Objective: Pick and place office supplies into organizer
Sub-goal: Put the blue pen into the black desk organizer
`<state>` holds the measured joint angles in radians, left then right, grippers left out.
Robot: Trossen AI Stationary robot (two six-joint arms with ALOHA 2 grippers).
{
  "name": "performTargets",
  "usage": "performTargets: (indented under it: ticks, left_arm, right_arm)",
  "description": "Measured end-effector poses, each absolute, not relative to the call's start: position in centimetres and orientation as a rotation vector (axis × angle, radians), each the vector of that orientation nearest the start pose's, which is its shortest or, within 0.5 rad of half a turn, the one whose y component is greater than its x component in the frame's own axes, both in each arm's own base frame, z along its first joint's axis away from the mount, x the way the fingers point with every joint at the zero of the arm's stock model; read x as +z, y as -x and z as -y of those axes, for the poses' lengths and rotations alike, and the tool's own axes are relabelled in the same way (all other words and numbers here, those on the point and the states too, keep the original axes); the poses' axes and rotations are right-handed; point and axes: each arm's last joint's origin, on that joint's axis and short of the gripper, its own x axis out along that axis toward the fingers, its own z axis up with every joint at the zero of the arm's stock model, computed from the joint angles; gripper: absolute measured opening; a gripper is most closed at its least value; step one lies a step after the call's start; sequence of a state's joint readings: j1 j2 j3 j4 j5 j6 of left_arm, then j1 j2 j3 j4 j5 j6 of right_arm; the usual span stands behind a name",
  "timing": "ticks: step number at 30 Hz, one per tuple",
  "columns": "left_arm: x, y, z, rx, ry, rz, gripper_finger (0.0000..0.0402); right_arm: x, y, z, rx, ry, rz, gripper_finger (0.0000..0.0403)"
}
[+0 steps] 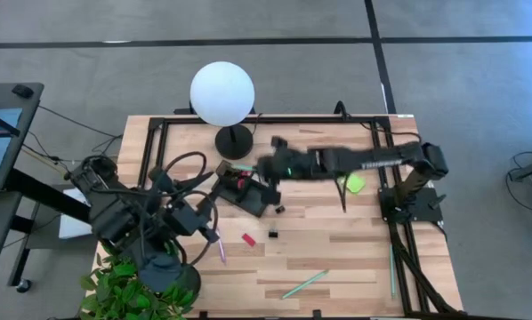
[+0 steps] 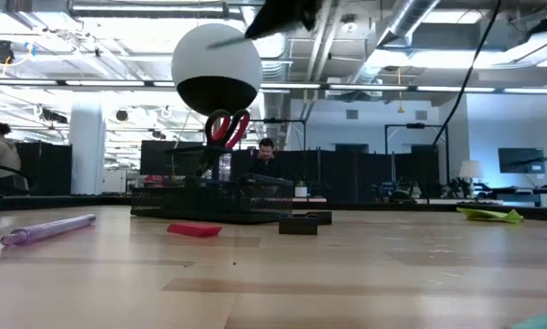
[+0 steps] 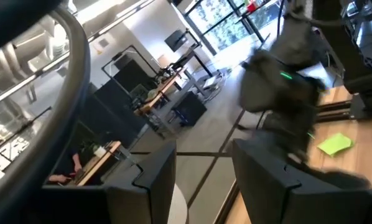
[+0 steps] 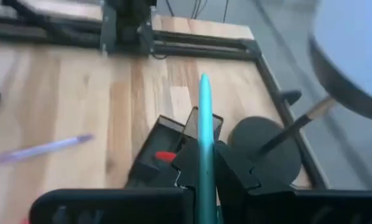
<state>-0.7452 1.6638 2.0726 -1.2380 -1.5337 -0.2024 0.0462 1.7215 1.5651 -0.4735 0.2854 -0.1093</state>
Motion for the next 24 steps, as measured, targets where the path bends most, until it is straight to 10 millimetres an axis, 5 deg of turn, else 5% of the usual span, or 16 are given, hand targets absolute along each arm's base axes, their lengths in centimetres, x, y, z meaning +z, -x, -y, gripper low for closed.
performTargets:
  ticks: [2, 8, 14, 24]
  left_arm:
    - [47.0, -23.3, 17.5, 0.765, -0.586, -0.278, 0.0153]
    - [47.3, -23.2, 17.1, 0.771, -0.595, -0.288, 0.0153]
    - [47.1, -23.1, 16.9, 0.764, -0.608, -0.301, 0.0153]
    - [46.5, -22.7, 16.5, 0.748, -0.599, -0.319, 0.0153]
  right_arm:
    - [34.0, -39.3, 0.4, -0.195, 0.123, -0.696, 0.0023]
    - [33.0, -42.0, 3.0, -0.162, -0.001, -0.873, 0.0024]
    - [30.5, -45.8, 3.7, -0.116, -0.013, -0.914, 0.0024]
    - [28.6, -48.4, 4.7, -0.103, -0.045, -1.070, 0.0023]
